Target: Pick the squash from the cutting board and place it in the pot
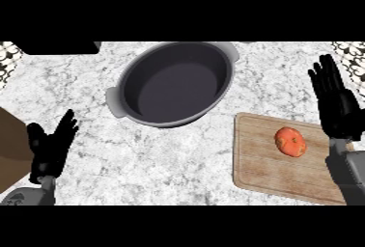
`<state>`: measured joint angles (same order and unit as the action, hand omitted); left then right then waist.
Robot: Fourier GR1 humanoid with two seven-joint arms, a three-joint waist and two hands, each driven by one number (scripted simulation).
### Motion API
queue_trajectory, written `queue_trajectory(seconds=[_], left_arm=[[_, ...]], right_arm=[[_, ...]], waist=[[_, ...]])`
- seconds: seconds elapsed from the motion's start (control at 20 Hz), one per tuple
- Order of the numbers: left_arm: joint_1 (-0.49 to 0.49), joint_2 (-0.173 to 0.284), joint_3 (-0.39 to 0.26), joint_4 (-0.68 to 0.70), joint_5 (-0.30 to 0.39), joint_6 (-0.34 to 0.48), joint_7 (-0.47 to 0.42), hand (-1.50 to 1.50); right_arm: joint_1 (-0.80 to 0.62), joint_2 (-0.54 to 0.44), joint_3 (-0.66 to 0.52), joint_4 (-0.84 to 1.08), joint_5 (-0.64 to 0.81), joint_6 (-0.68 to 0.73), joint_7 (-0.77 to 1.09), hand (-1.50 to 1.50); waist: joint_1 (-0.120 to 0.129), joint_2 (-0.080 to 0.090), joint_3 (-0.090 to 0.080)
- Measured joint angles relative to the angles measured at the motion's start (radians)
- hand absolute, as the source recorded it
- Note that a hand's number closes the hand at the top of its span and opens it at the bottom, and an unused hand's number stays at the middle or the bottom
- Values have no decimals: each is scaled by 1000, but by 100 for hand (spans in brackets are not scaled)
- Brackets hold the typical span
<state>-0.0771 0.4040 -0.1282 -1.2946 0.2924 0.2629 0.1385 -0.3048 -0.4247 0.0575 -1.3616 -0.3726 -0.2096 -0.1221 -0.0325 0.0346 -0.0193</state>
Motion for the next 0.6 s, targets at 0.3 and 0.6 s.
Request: queue_trajectory(seconds=[0.3, 0.6], left_arm=[[-34, 95, -4, 4, -102, 17, -5, 0], [-26, 139, 2, -10, -121, 29, 79, 0]], right_arm=[[17, -63, 118, -22, 31, 220, -18, 150], [134, -87, 101, -25, 285, -16, -273, -150]], waist=[[31, -26, 16], [17, -37, 19]])
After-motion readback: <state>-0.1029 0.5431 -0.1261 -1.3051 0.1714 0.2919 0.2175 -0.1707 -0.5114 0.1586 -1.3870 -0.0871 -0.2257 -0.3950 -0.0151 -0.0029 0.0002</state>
